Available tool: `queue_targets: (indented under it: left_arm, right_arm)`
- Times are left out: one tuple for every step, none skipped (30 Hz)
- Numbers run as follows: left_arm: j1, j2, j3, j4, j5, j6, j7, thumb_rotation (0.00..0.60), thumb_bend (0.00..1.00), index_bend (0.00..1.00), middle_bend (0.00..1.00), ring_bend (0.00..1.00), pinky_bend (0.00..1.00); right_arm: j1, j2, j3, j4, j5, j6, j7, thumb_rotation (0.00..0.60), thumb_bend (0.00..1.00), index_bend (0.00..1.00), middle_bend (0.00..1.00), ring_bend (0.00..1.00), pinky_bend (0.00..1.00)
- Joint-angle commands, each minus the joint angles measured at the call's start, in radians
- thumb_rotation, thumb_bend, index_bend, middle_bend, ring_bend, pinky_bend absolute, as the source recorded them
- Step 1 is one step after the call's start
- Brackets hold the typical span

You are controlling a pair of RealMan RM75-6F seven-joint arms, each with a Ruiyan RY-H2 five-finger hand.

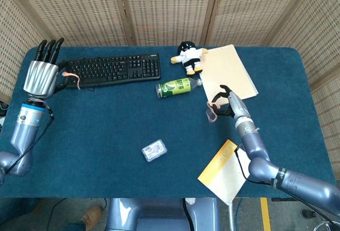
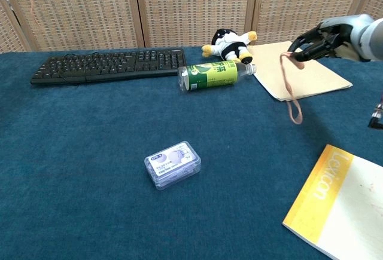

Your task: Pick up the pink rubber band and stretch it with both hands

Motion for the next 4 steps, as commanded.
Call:
queue_targets:
  left_arm:
    - [0.026, -0.001, 0.015, 0.087, -0.010, -0.017, -0.067, 0.600, 0.52, 0.82, 0.00, 0.00, 0.00]
    - [0.027, -0.003, 0.017, 0.102, -0.009, -0.018, -0.078, 0.600, 0.52, 0.82, 0.00, 0.00, 0.00]
    - [0.033, -0.005, 0.020, 0.125, -0.012, -0.023, -0.093, 0.600, 0.52, 0.82, 0.00, 0.00, 0.00]
    - [0.035, -0.007, 0.021, 0.138, -0.012, -0.025, -0.104, 0.600, 0.52, 0.82, 0.00, 0.00, 0.00]
  right_arm:
    - [-0.049, 0.077, 0.006, -0.034, -0.020, -0.008, 0.032, 0.600, 0.64, 0.86, 0.15, 0.00, 0.00]
    - [-0.057, 0.089, 0.007, -0.038, -0.025, -0.013, 0.039, 0.600, 0.64, 0.86, 0.15, 0.00, 0.00]
    - [-0.070, 0.108, 0.005, -0.040, -0.029, -0.016, 0.047, 0.600, 0.64, 0.86, 0.15, 0.00, 0.00]
    - [-0.077, 0.119, 0.005, -0.043, -0.034, -0.021, 0.054, 0.600, 0.64, 0.86, 0.15, 0.00, 0.00]
